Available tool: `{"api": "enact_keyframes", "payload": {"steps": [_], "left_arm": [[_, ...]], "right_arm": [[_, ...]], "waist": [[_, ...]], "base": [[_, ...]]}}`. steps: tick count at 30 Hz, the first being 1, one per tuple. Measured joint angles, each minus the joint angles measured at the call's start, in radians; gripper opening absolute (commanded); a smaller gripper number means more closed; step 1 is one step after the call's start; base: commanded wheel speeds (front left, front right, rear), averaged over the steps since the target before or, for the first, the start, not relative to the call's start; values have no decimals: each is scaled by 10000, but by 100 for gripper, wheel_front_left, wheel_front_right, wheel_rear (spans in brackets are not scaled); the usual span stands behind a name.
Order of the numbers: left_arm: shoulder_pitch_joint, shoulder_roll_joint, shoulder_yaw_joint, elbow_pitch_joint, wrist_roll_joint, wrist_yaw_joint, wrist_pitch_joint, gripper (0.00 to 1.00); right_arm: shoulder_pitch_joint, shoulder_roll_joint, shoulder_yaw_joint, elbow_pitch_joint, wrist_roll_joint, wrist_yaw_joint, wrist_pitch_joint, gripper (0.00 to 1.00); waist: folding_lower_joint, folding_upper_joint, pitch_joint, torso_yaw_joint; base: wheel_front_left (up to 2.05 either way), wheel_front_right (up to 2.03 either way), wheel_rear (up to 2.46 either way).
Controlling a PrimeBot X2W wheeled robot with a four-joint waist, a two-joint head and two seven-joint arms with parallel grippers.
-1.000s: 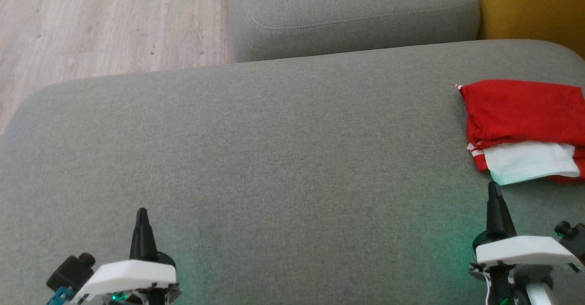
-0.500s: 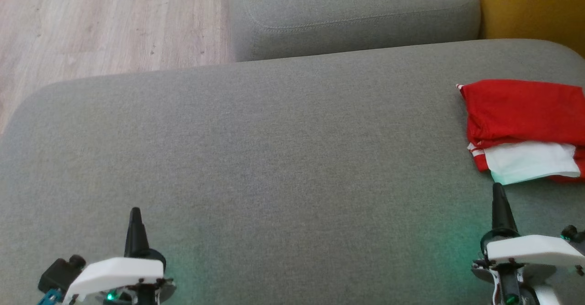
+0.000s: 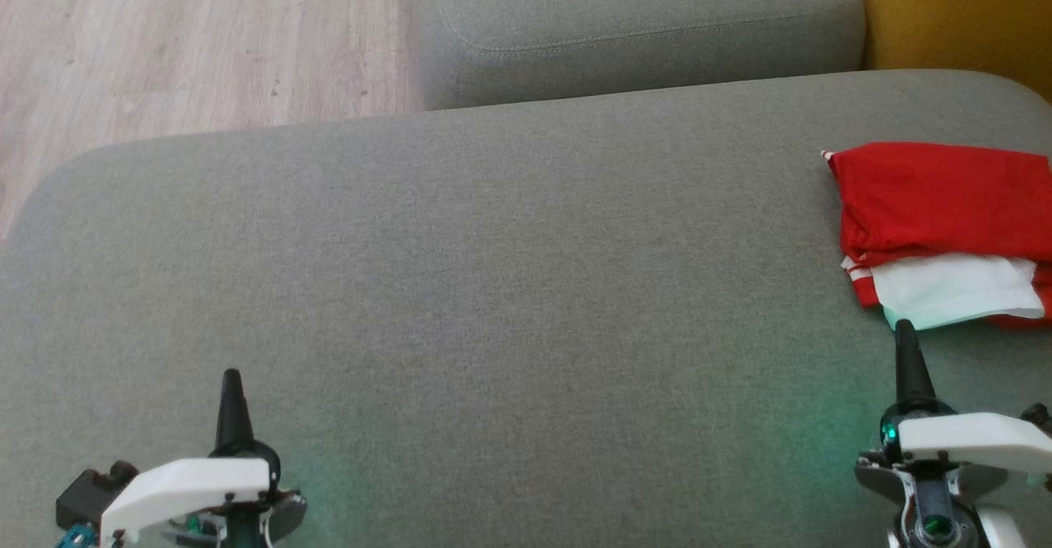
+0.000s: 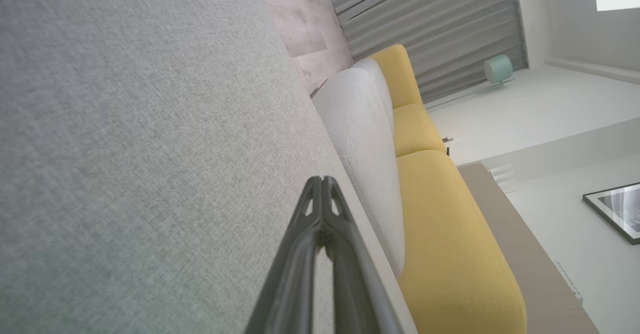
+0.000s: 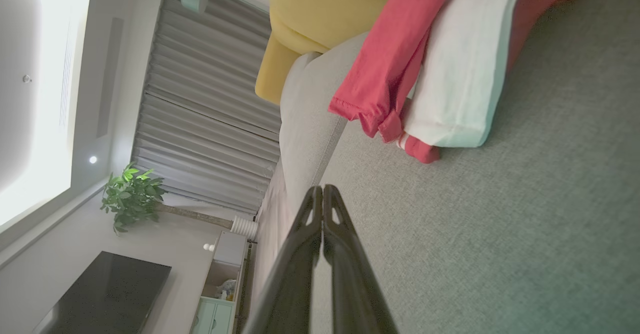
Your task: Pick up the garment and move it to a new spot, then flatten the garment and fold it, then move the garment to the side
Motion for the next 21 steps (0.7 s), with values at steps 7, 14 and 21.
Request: {"api": "enact_keyframes", "payload": {"steps": [7,14,21], "left_arm": [[0,0,176,-29,-644,-75,184,0],[-7,0,334,-73,-1369,-121,437,0],[-46,0,506,-128,-2017,-159,621,0]], "right_arm": [[-90,0,-73,-42,757,0,194,0],[-91,0,-190,-79,1632,0,439,0],[-104,0,-299,-94,2399,0,648,0]], "waist": [[0,0,8,5],[0,0,18,12],[0,0,26,18]], "base": [[0,0,0],[0,0,0],[0,0,0]]}}
